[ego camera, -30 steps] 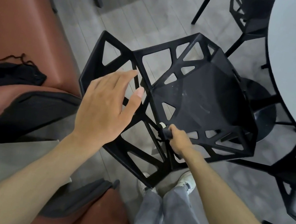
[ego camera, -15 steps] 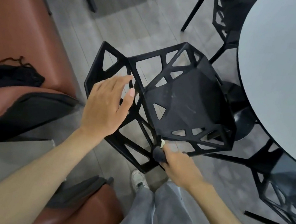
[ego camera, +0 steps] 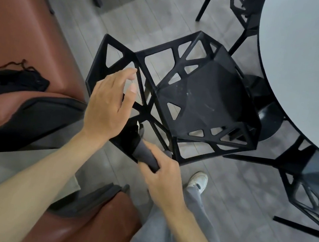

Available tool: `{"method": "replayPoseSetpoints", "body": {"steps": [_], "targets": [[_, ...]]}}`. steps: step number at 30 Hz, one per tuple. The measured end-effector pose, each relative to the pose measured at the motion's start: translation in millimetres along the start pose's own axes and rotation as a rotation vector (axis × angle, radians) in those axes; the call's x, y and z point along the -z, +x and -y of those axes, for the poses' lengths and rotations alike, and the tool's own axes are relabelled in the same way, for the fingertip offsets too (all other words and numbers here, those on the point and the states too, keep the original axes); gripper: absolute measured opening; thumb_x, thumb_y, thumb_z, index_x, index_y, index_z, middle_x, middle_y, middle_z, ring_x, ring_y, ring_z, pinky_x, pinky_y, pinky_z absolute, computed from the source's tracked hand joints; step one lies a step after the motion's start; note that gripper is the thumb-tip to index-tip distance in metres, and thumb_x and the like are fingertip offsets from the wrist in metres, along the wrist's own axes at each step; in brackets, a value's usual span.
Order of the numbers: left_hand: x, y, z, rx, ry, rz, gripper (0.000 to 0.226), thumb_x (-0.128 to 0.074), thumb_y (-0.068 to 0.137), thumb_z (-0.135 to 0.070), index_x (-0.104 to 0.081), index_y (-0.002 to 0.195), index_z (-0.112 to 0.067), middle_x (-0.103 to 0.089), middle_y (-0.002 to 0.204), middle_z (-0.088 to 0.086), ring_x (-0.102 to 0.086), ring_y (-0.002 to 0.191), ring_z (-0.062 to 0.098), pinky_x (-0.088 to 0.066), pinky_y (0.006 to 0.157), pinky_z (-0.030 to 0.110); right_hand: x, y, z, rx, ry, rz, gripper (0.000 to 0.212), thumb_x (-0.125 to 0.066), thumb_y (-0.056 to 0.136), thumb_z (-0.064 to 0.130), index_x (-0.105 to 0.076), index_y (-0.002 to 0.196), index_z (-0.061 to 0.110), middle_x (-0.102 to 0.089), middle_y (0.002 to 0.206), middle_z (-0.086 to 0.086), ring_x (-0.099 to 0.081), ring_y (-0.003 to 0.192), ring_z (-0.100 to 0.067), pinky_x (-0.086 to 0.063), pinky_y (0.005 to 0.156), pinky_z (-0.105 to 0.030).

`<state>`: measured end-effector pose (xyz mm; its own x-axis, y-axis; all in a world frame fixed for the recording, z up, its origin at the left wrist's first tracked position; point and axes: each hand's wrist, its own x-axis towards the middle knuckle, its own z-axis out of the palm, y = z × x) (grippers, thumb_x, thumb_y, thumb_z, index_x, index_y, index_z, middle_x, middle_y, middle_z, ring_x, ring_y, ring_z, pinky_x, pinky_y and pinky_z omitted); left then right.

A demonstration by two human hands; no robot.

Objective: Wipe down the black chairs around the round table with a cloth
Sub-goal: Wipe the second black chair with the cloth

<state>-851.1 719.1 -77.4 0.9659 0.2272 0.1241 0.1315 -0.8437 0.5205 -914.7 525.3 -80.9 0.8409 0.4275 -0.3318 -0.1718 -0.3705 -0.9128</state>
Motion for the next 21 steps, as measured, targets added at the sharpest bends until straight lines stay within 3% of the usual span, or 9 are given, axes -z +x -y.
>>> {"method": "replayPoseSetpoints", "body": {"steps": [3,7,11,13,14,16,18,19,21], "targets": [[-1,-1,-1,-0.052,0.001,0.029,0.046,-0.028,0.111,-0.038,-0.049,0.144,-0.014,-0.062,0.130,-0.002,-0.058,0.119,0.016,-0.034,0.110,0.032,14,-2,-47,-0.110,0.014,0.013,0.043,-0.060,0.085,0.017,-0.068,0.125,0.032,-0.070,0.099,0.010,-0.065,0.089,-0.007,-0.048,0.078,-0.021],[-2,1,1,-0.037,0.012,0.027,0.046,-0.029,0.111,-0.040,-0.051,0.144,-0.015,-0.063,0.129,-0.003,-0.059,0.109,0.014,-0.030,0.111,0.029,46,7,-116,-0.170,-0.188,0.050,0.029,-0.055,0.093,0.026,-0.059,0.121,0.031,-0.063,0.108,0.006,-0.059,0.104,-0.014,-0.049,0.092,-0.042],[-3,1,3,-0.061,0.045,0.023,0.043,-0.034,0.111,-0.039,-0.055,0.140,-0.015,-0.066,0.124,-0.004,-0.061,0.099,0.014,-0.029,0.109,0.027,63,20,-142,-0.086,-0.374,0.159,0.034,-0.057,0.100,0.022,-0.054,0.131,0.033,-0.055,0.111,0.023,-0.055,0.110,-0.010,-0.046,0.096,-0.034],[-3,2,4,-0.073,0.067,0.043,0.043,-0.034,0.111,-0.039,-0.056,0.139,-0.015,-0.066,0.122,-0.003,-0.062,0.106,0.015,-0.030,0.109,0.029,71,24,-149,-0.022,-0.510,0.186,0.045,-0.061,0.098,0.013,-0.053,0.137,0.032,-0.060,0.126,0.021,-0.051,0.127,-0.015,-0.032,0.120,-0.032],[-3,2,4,-0.076,0.080,0.054,0.043,-0.034,0.111,-0.040,-0.056,0.139,-0.016,-0.066,0.123,-0.003,-0.062,0.109,0.016,-0.030,0.109,0.030,77,25,-150,-0.001,-0.558,0.177,0.050,-0.062,0.095,0.005,-0.054,0.138,0.030,-0.062,0.133,0.015,-0.047,0.133,-0.014,-0.019,0.125,-0.027],[-3,2,2,-0.085,0.096,0.055,0.044,-0.034,0.110,-0.041,-0.058,0.137,-0.016,-0.067,0.121,-0.004,-0.062,0.111,0.016,-0.032,0.109,0.032,102,29,-156,-0.034,-0.615,0.130,0.056,-0.062,0.089,-0.007,-0.059,0.135,0.025,-0.060,0.139,0.009,-0.041,0.138,-0.010,-0.015,0.123,-0.031],[-2,2,1,-0.089,0.098,0.039,0.044,-0.034,0.110,-0.042,-0.061,0.133,-0.016,-0.069,0.116,-0.004,-0.064,0.106,0.017,-0.036,0.109,0.036,132,36,-164,-0.147,-0.659,0.062,0.053,-0.061,0.089,-0.008,-0.062,0.131,0.025,-0.061,0.133,0.010,-0.043,0.140,-0.012,-0.017,0.124,-0.048],[-2,2,1,-0.090,0.097,0.034,0.044,-0.034,0.109,-0.043,-0.062,0.130,-0.016,-0.070,0.114,-0.003,-0.065,0.104,0.017,-0.038,0.108,0.037,143,39,-170,-0.200,-0.681,0.011,0.048,-0.062,0.090,-0.005,-0.062,0.126,0.027,-0.065,0.125,0.008,-0.052,0.135,-0.020,-0.015,0.126,-0.053],[-2,4,4,-0.091,0.106,0.043,0.046,-0.035,0.109,-0.046,-0.064,0.127,-0.016,-0.070,0.116,-0.001,-0.065,0.108,0.019,-0.041,0.108,0.040,148,42,-176,-0.280,-0.703,-0.064,0.035,-0.064,0.090,0.002,-0.062,0.114,0.028,-0.068,0.104,0.004,-0.064,0.109,-0.030,-0.019,0.125,-0.055]]}}
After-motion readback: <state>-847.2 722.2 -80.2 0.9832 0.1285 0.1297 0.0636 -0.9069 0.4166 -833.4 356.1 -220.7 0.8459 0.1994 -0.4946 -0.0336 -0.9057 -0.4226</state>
